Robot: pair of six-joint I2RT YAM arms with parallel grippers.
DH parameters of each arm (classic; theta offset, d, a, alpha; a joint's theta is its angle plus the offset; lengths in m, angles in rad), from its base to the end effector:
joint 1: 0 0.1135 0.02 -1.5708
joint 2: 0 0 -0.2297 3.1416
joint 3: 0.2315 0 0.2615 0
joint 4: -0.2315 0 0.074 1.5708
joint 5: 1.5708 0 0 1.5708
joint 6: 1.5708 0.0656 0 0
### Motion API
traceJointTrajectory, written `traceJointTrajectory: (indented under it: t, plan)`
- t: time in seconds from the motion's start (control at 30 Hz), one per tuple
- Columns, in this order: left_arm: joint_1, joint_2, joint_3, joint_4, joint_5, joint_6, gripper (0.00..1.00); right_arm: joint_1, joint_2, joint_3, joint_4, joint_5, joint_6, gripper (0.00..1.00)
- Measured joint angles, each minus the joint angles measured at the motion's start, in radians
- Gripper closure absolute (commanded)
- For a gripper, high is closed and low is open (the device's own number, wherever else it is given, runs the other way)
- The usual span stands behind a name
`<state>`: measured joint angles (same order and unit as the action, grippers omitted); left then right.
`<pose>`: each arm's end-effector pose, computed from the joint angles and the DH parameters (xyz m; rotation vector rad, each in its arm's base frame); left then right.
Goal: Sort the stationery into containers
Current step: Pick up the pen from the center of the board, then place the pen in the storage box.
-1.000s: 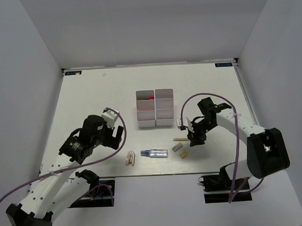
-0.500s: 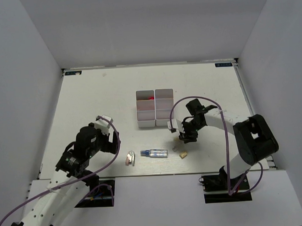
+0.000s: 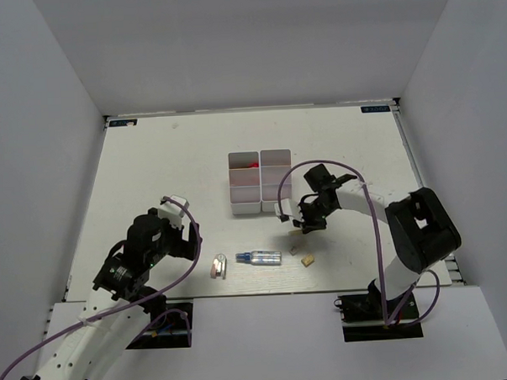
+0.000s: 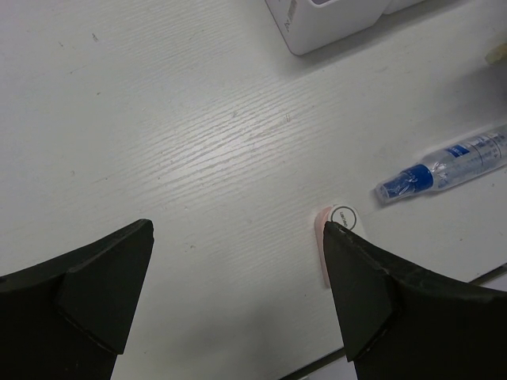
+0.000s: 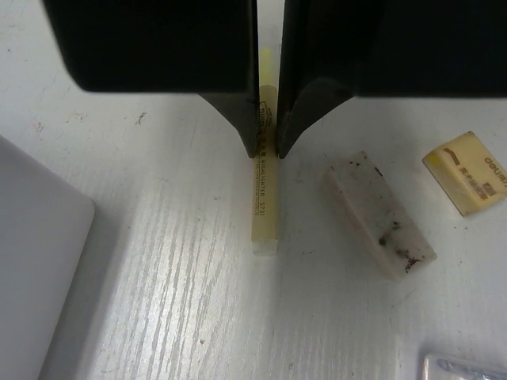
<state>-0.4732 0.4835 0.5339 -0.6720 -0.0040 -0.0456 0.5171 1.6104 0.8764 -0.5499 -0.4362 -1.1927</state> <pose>0.1615 -0.0824 0.2117 0.4661 2.1573 -0.2866 0.2436 0.1704 0.0891 -2.0917 1.7051 0.4349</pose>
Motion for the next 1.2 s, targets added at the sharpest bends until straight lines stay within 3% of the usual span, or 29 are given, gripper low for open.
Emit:
traceJointTrajectory:
  t: [0.3,0.6,0.77,0.9,1.2]
  plan:
    - [0.000,0.003,-0.004,0.002,0.001,0.000,0.02,0.000,-0.015,0.045,-0.107,-0.006,0.052,1.00]
    - [0.039,0.013,-0.021,0.019,0.024,0.000,0.02,0.023,-0.008,0.480,-0.279,-0.195,0.197,1.00]
    - [0.066,0.014,-0.041,0.039,0.056,0.000,0.02,0.061,0.086,0.677,-0.309,-0.320,0.308,1.00]
    - [0.084,0.021,-0.055,0.055,0.097,0.001,0.02,0.075,0.187,0.803,-0.194,-0.421,0.412,1.00]
    - [0.098,0.031,-0.064,0.074,0.128,0.005,0.02,0.072,0.336,0.859,0.213,-0.625,0.665,1.00]
